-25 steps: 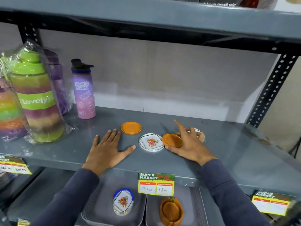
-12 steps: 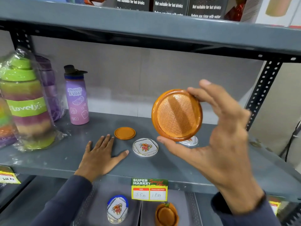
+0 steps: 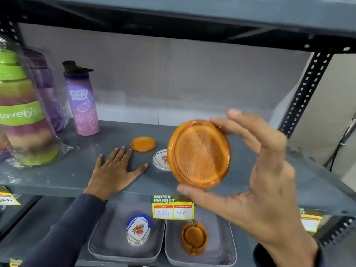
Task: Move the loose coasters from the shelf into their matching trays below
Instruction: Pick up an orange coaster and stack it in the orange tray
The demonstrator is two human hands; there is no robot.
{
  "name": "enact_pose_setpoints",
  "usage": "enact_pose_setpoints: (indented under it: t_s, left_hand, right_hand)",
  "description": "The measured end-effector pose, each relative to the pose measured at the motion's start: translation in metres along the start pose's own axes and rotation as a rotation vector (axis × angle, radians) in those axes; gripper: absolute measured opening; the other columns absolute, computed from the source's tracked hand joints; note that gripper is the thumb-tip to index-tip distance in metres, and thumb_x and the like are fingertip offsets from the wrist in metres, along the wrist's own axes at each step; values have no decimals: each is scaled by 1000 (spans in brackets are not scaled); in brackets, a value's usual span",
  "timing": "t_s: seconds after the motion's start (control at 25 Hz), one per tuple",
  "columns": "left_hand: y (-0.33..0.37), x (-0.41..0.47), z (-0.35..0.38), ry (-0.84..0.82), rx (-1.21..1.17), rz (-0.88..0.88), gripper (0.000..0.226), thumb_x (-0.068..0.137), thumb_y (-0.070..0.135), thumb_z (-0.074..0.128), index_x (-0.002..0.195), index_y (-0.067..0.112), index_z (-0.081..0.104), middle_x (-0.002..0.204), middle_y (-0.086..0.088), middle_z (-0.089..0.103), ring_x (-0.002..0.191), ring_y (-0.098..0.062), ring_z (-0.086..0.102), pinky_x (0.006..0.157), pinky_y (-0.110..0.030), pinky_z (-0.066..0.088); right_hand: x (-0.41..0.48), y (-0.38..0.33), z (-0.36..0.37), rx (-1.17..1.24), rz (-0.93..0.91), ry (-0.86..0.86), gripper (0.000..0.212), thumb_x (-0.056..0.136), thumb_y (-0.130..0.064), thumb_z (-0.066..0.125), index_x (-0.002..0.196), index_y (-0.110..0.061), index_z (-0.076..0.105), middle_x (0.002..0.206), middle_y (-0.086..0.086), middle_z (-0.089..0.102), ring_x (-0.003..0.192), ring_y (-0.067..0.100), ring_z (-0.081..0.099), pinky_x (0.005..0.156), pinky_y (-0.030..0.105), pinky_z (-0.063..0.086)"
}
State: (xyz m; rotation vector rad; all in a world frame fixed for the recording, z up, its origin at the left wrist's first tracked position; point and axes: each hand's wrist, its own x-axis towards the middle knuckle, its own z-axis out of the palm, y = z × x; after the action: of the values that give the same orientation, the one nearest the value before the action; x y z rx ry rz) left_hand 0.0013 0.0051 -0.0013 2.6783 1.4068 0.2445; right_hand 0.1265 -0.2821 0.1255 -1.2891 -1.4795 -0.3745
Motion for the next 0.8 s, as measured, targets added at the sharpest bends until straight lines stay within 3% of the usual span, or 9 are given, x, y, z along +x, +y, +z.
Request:
enact_pose_setpoints:
  t_s: [0.08, 0.16, 0.24, 0.44, 0.64, 0.8]
  left_hand:
    - [-1, -1, 1, -19, 2, -1, 124, 54, 94, -3, 158, 27, 10, 167, 6, 2, 153, -12, 1, 122, -49, 0]
    - [-3, 0, 3, -11, -10, 3, 113, 66, 93, 7, 157, 27, 12, 167, 5, 4, 153, -12, 2, 122, -50, 1]
    - [-6, 1, 7, -7, -12, 11, 108, 71, 92, 12, 157, 28, 14, 167, 5, 6, 153, -13, 4, 122, -50, 2]
    - [-7, 6, 8, 11, -27, 23, 102, 75, 90, 17, 156, 29, 16, 167, 6, 8, 153, -13, 5, 122, -50, 3]
    - [-8, 6, 6, 51, -37, 36, 100, 76, 90, 20, 155, 28, 22, 166, 5, 13, 153, -15, 10, 122, -50, 5]
    - [-9, 7, 8, 90, -41, 40, 101, 76, 90, 21, 153, 26, 27, 165, 3, 19, 152, -16, 13, 121, -51, 8]
  right_hand:
    - [-25, 9, 8, -110, 8, -141, 90, 68, -64, 86, 140, -43, 37, 136, -20, 57, 122, 17, 62, 99, 49, 50]
    - [-64, 21, 14, -68, 144, -261, 96, 57, -63, 90, 137, -50, 39, 134, -15, 61, 121, 14, 63, 100, 31, 50]
    - [-109, 35, 27, -32, 235, -340, 91, 56, -66, 90, 133, -44, 48, 131, -18, 61, 119, 9, 63, 100, 24, 49]
    - [-206, 107, 65, -98, 490, -492, 77, 63, -70, 85, 126, -40, 51, 126, -36, 51, 117, 3, 58, 98, 35, 50]
    - [-237, 182, 94, -328, 728, -624, 86, 57, -78, 74, 129, -34, 55, 118, -3, 69, 107, 25, 66, 92, 36, 53]
    - [-248, 235, 112, -358, 954, -669, 92, 60, -67, 85, 134, -37, 40, 128, 12, 61, 118, 37, 60, 101, 43, 52]
